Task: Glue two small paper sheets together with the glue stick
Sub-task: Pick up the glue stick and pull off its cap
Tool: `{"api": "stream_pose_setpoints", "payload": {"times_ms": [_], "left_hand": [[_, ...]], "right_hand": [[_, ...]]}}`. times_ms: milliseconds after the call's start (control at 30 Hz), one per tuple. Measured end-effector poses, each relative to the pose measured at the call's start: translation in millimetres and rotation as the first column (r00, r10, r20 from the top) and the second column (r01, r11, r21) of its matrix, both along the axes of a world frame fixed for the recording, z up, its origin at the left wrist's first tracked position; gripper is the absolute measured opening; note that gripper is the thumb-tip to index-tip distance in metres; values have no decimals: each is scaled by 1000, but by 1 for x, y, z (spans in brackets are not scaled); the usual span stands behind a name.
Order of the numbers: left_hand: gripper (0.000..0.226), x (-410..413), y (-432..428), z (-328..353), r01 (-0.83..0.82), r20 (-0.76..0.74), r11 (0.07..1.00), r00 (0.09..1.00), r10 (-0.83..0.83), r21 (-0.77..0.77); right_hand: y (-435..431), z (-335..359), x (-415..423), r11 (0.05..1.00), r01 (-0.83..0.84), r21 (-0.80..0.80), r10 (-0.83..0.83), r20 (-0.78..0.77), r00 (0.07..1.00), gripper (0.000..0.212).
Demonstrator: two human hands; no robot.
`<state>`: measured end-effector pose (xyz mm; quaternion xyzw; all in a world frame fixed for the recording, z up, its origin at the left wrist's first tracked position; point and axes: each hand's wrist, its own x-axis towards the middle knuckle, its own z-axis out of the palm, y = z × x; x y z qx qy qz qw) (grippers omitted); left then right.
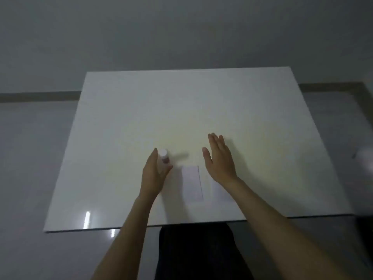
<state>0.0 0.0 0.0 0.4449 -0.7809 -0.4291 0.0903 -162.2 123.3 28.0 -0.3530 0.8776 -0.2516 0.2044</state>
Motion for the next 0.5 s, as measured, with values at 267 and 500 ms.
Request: {"api": "stream_pose_setpoints", "payload": {"times_ms": [267,500], "left_hand": [[9,-7,13,-55,-154,-315,979,943,105,-135],[36,33,52,-47,-89,-486,908,864,-134,-409]], "right_hand": [[-20,-55,30,875,-45,-481,-8,-107,994,51],[25,-35,79,719,59,-692,-5,79,997,36]]}}
